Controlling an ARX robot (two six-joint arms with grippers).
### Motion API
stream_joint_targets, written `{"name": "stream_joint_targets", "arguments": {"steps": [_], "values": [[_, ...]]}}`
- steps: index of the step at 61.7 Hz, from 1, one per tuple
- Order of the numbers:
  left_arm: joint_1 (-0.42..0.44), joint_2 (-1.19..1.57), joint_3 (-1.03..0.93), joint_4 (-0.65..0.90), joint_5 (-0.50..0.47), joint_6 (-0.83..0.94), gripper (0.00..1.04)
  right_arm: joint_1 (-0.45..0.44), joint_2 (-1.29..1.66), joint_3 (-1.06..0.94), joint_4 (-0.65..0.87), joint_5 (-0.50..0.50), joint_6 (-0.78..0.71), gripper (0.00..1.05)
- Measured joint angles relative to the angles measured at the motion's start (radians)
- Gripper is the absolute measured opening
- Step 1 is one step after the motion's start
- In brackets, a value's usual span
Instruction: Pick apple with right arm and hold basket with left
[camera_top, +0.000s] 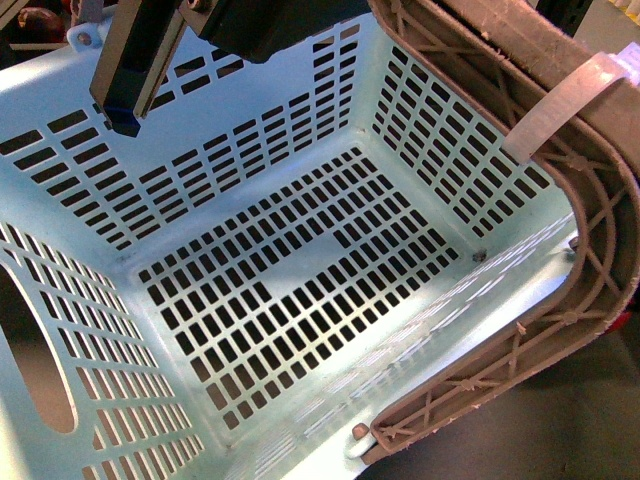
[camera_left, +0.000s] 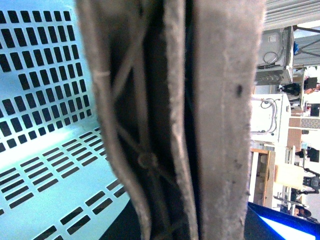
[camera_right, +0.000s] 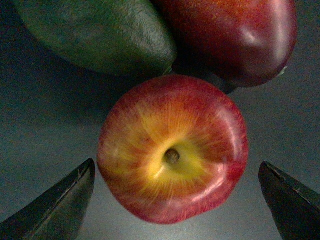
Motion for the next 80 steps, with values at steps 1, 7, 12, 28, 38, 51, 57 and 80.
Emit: {"name": "stream_joint_targets", "arguments": {"steps": [1,7,12,28,38,51,57,80], "values": [[0.000,0.000,0.000,0.000,0.000,0.000,0.17,0.000,0.003,0.004,-0.001,0.000,0.000,0.96],[0.000,0.000,0.000,0.000,0.000,0.000,0.17,0.000,0.021,0.033,-0.011,0.000,0.001,0.96],[0.000,0.000,0.000,0.000,-0.001,0.000,0.17,0.000,0.042,0.063,-0.024,-0.003,0.005,0.96],[0.000,0.000,0.000,0.000,0.000,0.000,0.17,0.002,0.082,0.104,-0.040,-0.007,0.029,0.96],[0.000,0.000,0.000,0.000,-0.001,0.000,0.17,0.002,0.098,0.098,-0.032,-0.011,0.037,0.87],[0.000,0.000,0.000,0.000,0.001,0.000,0.17,-0.005,0.080,0.054,-0.001,-0.023,0.038,0.81],[0.000,0.000,0.000,0.000,0.000,0.000,0.17,-0.013,0.057,0.012,0.011,-0.039,0.036,0.81],[0.000,0.000,0.000,0.000,-0.001,0.000,0.17,-0.080,-0.264,-0.155,0.005,-0.135,-0.023,0.80]]}}
